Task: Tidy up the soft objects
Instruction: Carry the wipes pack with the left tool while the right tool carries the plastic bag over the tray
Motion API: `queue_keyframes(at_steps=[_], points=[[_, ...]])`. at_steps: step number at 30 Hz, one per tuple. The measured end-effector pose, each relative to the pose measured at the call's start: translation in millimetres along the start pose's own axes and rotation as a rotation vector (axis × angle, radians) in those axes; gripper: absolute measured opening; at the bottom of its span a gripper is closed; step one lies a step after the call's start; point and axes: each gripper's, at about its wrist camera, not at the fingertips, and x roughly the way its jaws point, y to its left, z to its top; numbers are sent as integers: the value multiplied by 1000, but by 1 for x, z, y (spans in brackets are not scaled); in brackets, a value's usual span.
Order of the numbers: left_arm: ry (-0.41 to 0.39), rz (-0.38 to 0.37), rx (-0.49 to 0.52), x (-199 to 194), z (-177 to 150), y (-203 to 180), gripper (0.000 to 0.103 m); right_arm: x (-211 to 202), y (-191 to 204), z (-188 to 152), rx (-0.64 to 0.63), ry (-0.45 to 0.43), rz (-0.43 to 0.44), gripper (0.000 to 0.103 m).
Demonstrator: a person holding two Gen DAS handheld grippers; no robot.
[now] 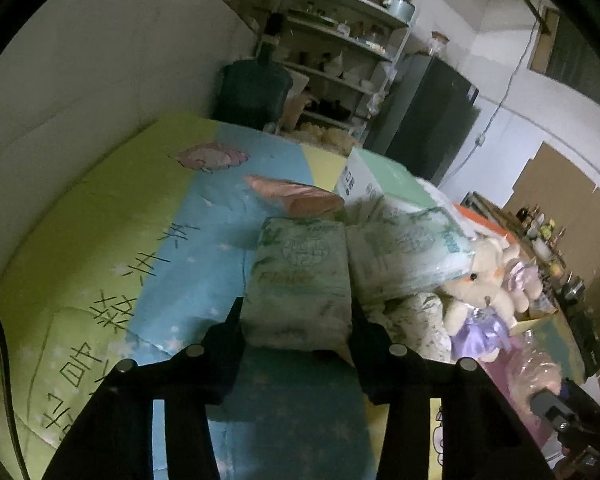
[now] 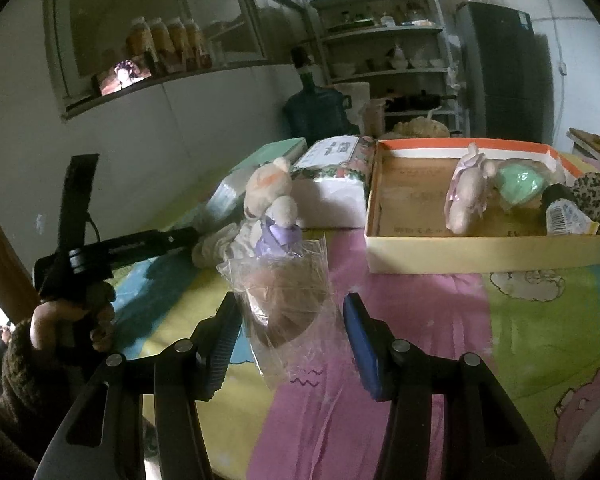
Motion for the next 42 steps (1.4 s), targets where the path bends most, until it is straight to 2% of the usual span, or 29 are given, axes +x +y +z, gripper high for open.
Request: queue_keyframes(at_steps=[6,15,27,42], points=[[-51,27,15,-19,-3,3,47,0,4,1,-12,-1,4,54],[-118,-1,71,-57,-7,-16,47,-6,11,2,-26,-19,10,54],[-141,-76,191,-72,-10,-76,47,-31,11,4,-31,-79,-5,54],[-139,-196,312,-59,-6,-165,47,-69,-34,7,42,-174,-100,54]])
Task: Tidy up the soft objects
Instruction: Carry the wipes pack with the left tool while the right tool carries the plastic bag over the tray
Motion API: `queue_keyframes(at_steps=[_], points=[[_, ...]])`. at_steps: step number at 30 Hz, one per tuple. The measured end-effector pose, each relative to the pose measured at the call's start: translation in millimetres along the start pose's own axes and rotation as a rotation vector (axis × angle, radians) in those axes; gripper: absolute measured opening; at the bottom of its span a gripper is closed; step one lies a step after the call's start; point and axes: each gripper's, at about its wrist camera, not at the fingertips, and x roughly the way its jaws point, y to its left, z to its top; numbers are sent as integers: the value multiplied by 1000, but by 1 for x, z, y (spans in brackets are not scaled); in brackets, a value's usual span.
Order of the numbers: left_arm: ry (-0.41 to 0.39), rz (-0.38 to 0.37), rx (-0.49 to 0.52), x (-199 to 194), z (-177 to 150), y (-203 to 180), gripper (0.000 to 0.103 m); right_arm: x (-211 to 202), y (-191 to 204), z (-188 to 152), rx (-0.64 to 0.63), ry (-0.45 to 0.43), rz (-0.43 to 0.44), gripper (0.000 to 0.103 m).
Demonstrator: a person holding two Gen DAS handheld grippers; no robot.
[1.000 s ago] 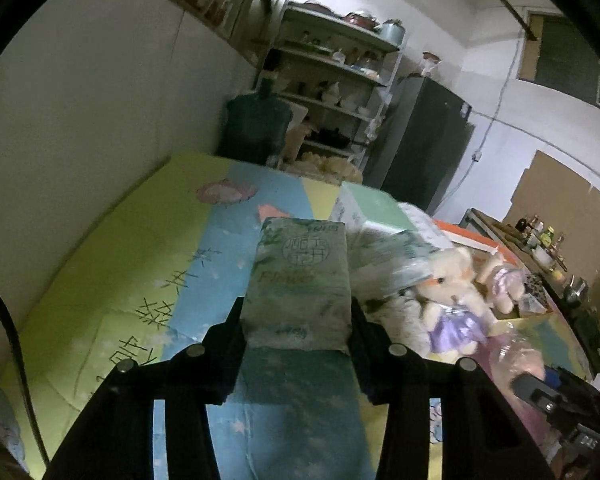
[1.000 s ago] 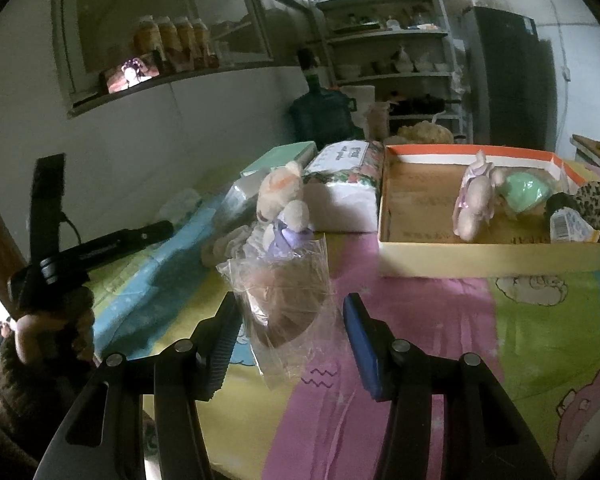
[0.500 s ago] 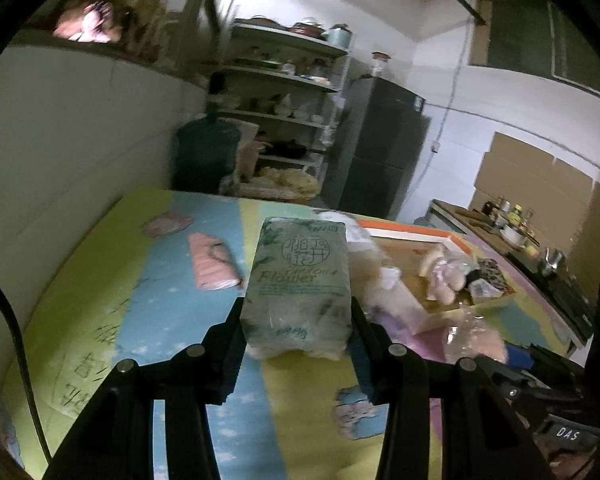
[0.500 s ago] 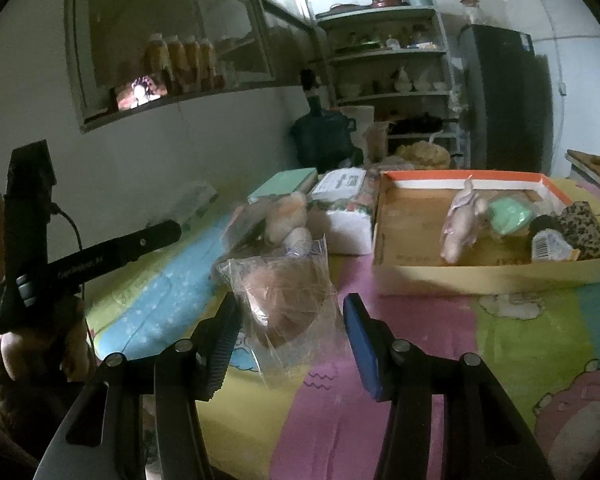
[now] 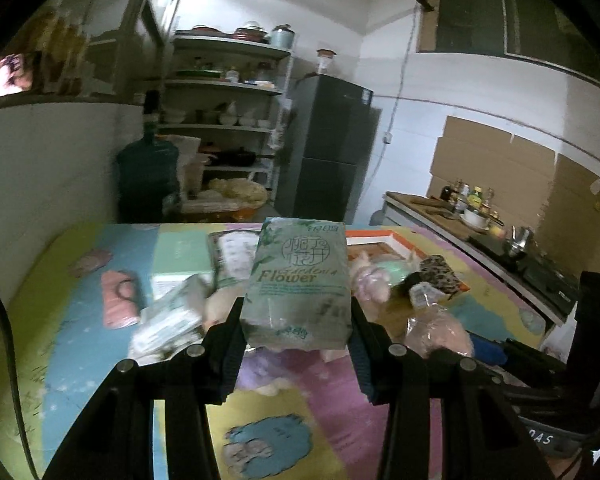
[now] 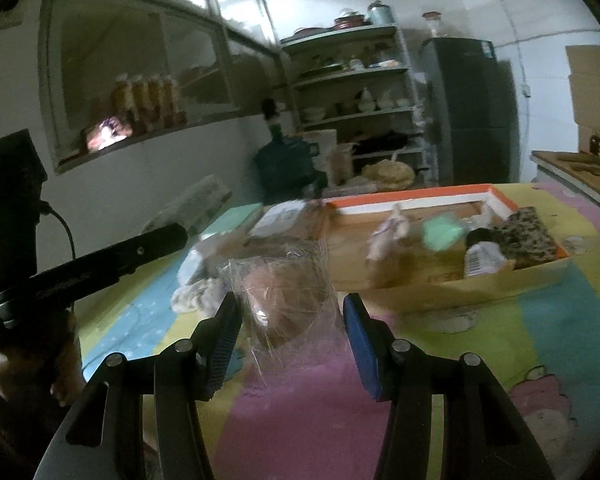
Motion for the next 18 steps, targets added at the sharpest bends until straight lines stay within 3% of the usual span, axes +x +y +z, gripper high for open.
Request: queue_keyframes(at_steps=[18], points=[[61,-42,43,58,22,-46,47,0,-64,19,83,-21,-80,54]])
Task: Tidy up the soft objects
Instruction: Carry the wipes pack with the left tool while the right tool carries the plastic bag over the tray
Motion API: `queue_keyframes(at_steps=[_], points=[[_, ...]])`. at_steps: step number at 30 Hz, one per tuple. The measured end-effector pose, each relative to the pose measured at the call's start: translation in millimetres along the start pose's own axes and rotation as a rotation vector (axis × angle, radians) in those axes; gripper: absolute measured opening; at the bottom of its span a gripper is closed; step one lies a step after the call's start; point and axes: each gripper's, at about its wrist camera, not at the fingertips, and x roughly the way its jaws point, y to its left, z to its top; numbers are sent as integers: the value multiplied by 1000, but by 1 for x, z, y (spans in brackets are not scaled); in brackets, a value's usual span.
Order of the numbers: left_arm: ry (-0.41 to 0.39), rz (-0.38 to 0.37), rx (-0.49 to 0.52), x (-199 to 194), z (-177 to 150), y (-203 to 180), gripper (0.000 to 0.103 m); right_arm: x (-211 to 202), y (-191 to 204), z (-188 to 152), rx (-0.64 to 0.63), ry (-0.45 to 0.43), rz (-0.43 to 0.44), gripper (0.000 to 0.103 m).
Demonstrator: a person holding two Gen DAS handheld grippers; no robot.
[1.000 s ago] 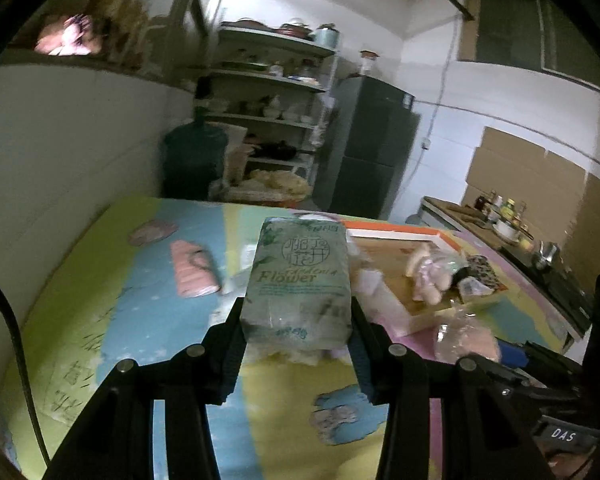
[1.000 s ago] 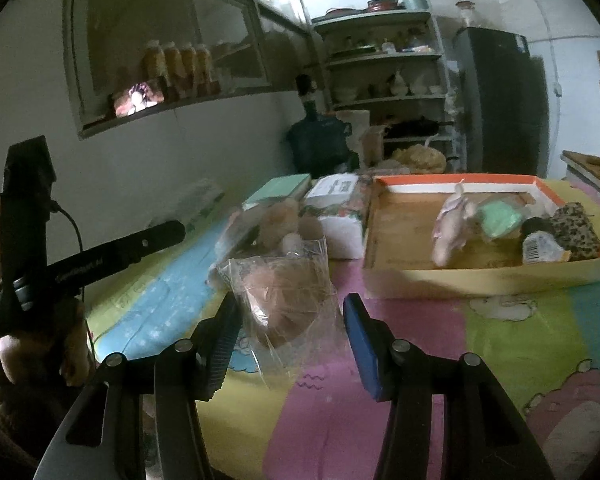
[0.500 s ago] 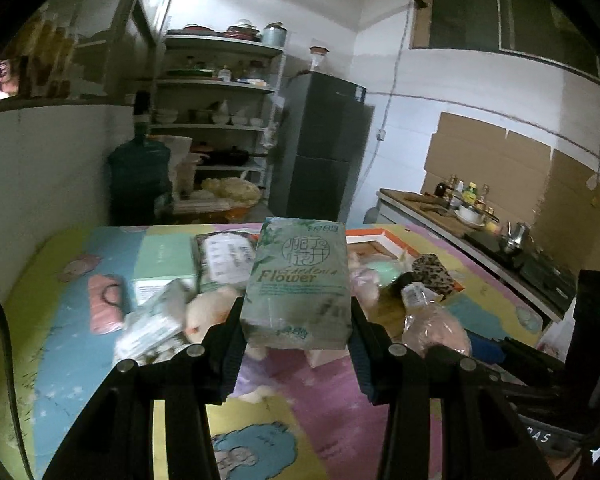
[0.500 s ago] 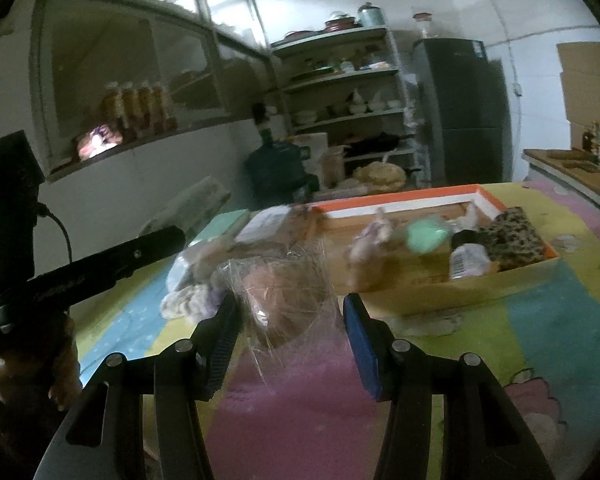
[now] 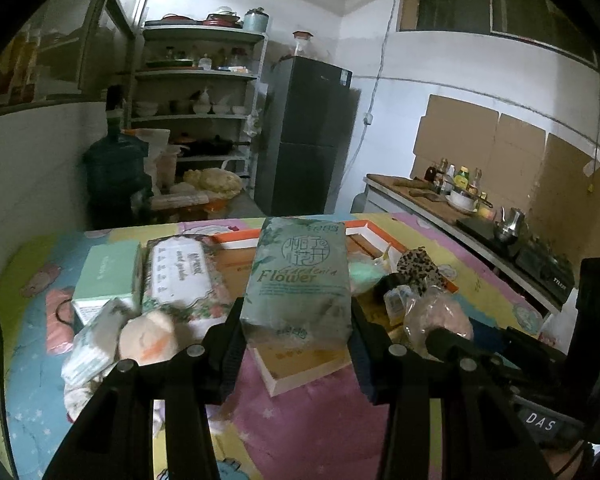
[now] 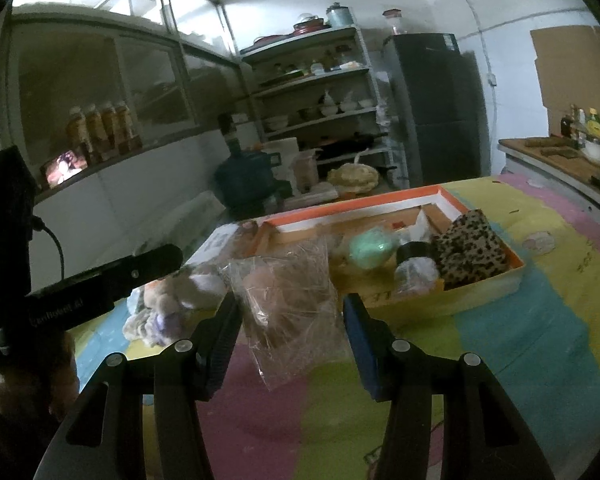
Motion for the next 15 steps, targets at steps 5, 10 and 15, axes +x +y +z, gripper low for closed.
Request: queue_keyframes(at_steps=[5,10,15], points=[[10,-6,10,13,9,-6,47,2,-9,8,7,-1,-13,54],[18,-11,12,26,16,-13,47,2,-21,16,17,-8,-31,54],[29,-26,12,40,23,-23,47,2,-34,23,27,-14,-47,54]])
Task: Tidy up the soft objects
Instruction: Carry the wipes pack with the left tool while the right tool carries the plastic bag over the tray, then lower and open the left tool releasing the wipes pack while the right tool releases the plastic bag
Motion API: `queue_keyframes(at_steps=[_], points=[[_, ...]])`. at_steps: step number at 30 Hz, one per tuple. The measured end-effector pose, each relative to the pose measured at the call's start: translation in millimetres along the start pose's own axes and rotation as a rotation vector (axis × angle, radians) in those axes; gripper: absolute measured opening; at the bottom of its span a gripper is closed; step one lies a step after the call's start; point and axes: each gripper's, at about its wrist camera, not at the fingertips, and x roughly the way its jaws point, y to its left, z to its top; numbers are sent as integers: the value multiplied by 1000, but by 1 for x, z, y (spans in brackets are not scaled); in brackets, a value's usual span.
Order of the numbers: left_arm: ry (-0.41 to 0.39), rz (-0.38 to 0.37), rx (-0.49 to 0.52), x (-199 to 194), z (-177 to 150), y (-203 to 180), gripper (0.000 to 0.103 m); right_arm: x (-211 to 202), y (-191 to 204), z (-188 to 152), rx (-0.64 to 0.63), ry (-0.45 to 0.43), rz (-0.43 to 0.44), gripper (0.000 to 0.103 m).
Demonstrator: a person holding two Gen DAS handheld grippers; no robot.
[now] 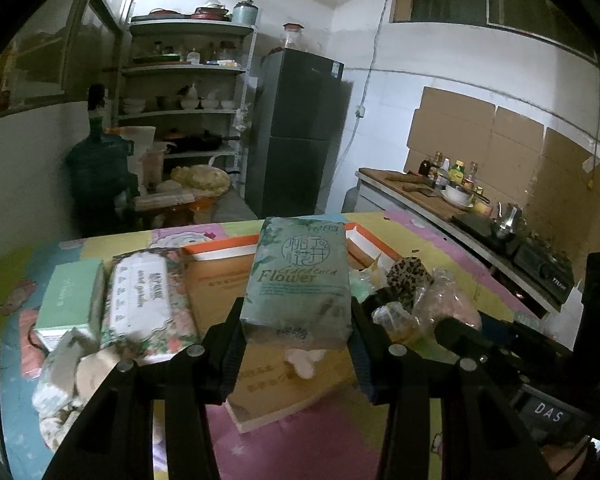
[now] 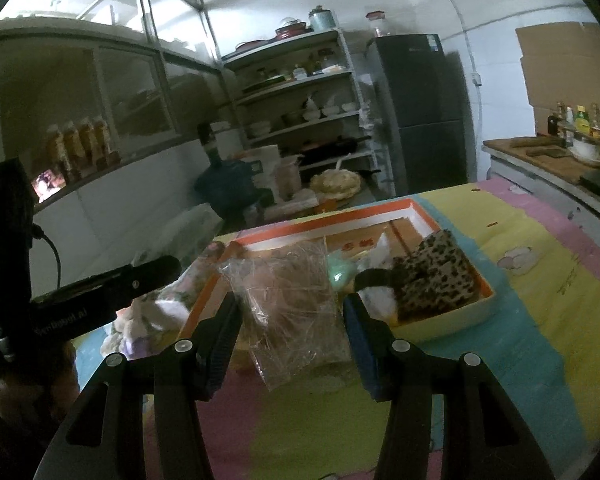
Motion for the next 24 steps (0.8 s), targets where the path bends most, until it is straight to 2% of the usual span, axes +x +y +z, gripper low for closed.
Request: queue_keyframes(at_steps=[14,24], points=[[44,-62,-4,51,14,-31,47,14,-42,17,39,8,-62,54],[76,-67,-21,83,20,-35,47,29,-69,23,60,31,-89,54]])
